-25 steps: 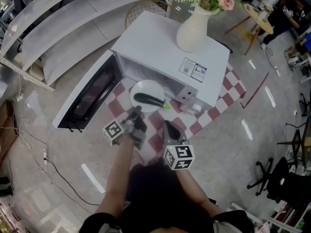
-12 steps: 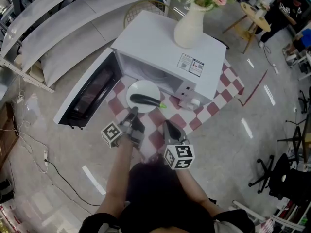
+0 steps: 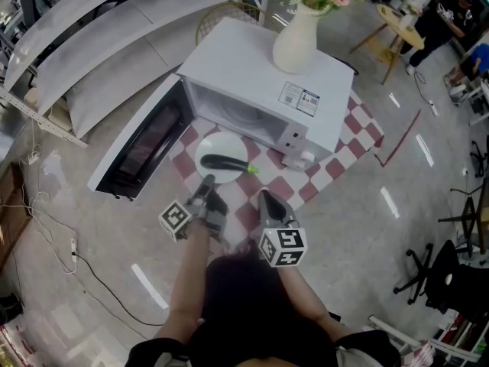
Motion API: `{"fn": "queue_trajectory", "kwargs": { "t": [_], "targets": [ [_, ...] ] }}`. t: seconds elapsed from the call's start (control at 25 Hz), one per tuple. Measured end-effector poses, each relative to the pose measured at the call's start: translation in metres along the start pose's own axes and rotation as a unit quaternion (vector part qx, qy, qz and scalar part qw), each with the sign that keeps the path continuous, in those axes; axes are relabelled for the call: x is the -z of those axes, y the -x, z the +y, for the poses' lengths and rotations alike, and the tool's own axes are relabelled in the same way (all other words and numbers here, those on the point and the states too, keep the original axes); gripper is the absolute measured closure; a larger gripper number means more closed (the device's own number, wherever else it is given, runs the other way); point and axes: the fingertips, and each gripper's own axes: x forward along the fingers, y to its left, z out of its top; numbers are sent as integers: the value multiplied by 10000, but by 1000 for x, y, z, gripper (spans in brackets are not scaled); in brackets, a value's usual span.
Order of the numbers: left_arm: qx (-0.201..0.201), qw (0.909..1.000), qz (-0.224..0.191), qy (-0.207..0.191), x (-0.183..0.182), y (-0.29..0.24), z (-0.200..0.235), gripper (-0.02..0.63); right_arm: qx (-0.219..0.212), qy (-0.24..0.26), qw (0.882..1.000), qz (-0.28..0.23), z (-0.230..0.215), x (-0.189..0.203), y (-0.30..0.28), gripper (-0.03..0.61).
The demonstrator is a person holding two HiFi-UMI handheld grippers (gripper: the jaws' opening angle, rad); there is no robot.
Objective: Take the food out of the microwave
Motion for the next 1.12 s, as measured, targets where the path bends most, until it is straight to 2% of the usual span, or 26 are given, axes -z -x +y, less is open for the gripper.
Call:
{"fn": "queue_trajectory", "kwargs": {
  "t": [0.56, 0.76, 1.12],
  "targets": [
    [-63, 9990, -396, -219, -15, 36, -8, 589, -97, 52, 9999, -58, 14, 0, 5, 578],
    [127, 9983, -560, -45, -16, 46, -21, 589, -124, 87, 9999, -72, 17, 0, 6, 578],
    [118, 9958, -908, -25, -27, 65, -24, 589, -154, 119, 9998, -54, 22, 0, 5, 578]
  ]
}}
